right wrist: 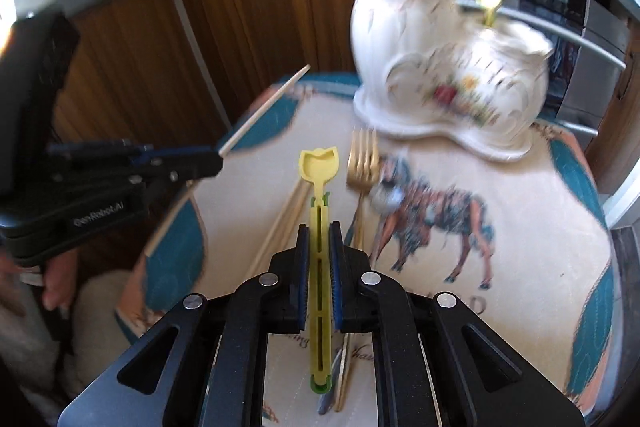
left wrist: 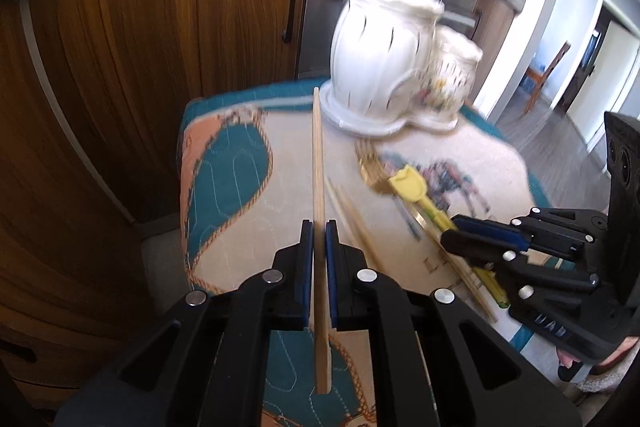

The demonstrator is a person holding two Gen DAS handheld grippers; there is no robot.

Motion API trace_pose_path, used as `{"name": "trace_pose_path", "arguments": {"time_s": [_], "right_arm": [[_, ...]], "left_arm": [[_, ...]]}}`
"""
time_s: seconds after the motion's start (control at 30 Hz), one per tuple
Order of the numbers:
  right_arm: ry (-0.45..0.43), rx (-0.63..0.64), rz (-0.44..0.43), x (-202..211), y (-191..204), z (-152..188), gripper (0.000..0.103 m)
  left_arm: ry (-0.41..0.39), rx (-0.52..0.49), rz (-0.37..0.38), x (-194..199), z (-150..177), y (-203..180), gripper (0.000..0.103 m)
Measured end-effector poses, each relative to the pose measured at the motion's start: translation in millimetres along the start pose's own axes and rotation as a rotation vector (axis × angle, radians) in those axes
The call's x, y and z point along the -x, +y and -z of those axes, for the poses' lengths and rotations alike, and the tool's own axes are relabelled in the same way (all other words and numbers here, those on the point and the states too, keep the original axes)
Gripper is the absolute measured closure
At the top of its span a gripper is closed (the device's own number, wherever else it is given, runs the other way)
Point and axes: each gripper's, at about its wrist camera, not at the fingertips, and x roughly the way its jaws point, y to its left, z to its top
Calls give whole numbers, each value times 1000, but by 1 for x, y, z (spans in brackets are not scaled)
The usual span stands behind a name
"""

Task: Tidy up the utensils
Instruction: 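Grasp and lift a chopstick with the left tool while the right tool grasps a yellow-handled utensil, then drop the chopstick into the larger pot while the right tool drops the yellow utensil in the smaller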

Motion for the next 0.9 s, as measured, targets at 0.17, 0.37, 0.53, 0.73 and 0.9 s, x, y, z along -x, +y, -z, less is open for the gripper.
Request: {"name": "trace_pose_path", "arguments": {"time_s": [0.17, 0.37, 0.53, 0.73, 0.9], "right_arm": [[-145, -73, -23, 30, -24, -17, 93], [-304, -128, -6, 54, -56, -45, 93], [-415, -144, 32, 68, -84, -69, 93], [-487, -245, -39, 63, -118, -101, 92], [-520, -322, -103, 47, -141, -121, 93]], "left_arm": [[-113, 32, 27, 19, -16, 1, 97], [-241, 38, 41, 34, -49, -6, 97], [-360, 28, 75, 40, -85, -14, 97], [-458, 24, 181, 33, -134, -27, 97], [-503, 38, 253, 19, -163, -30, 97]]}}
